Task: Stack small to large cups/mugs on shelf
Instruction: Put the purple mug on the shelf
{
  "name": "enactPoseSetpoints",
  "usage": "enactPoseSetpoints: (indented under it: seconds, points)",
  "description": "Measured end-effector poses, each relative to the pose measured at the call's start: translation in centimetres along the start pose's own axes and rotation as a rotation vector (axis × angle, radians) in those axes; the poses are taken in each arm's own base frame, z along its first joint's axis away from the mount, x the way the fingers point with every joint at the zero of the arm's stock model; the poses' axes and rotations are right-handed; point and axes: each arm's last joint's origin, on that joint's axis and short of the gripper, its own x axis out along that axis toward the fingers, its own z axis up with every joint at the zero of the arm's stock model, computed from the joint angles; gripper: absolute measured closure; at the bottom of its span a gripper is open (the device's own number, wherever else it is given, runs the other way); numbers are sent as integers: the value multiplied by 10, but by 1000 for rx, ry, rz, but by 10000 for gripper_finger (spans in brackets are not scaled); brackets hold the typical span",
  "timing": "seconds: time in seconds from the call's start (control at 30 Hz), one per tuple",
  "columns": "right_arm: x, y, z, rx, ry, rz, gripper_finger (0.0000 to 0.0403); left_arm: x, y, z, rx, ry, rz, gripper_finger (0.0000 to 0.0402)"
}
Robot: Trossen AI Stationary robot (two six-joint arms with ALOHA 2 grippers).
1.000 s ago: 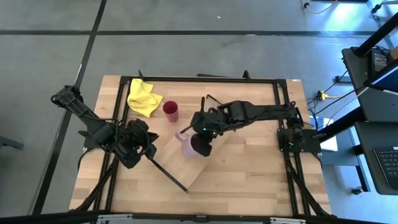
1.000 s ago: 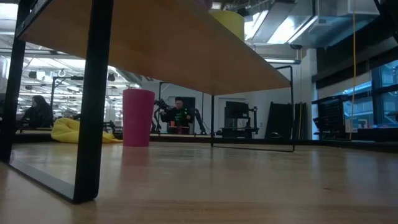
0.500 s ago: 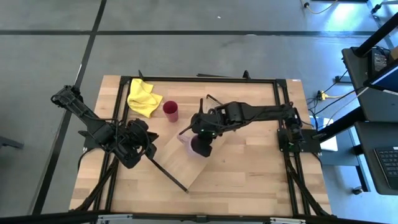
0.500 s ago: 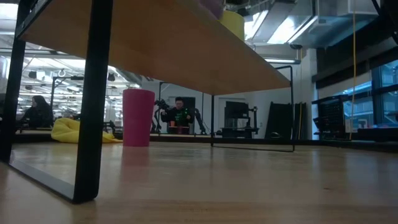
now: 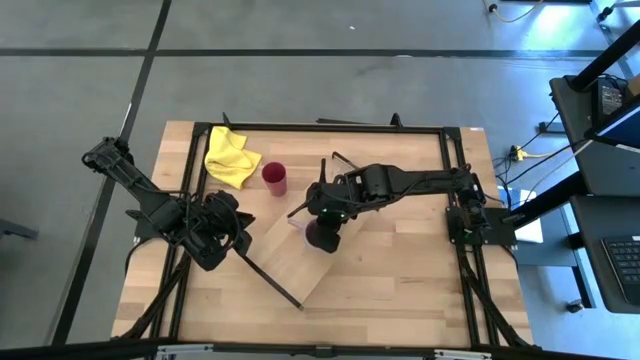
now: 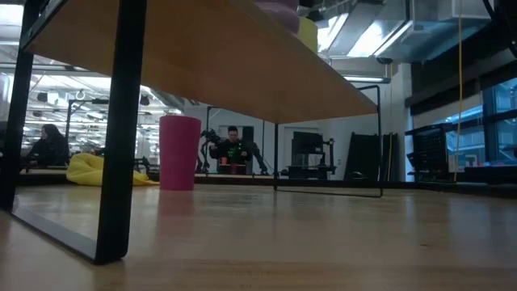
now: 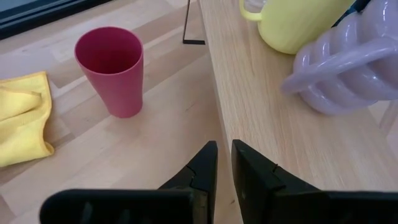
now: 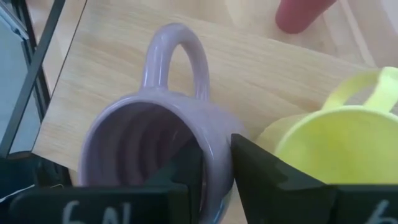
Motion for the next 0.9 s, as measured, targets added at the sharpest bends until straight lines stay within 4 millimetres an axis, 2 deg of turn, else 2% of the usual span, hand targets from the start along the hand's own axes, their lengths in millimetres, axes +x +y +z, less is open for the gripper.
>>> enactPoseSetpoints:
  seconds: [0.6, 0.9]
  points:
    - [-1, 0, 0, -20, -4, 2, 316, 0, 0, 0, 1, 2, 0, 358]
    - [-3, 0, 1, -15, -13, 5, 267, 0, 0, 0, 2, 13, -2, 358]
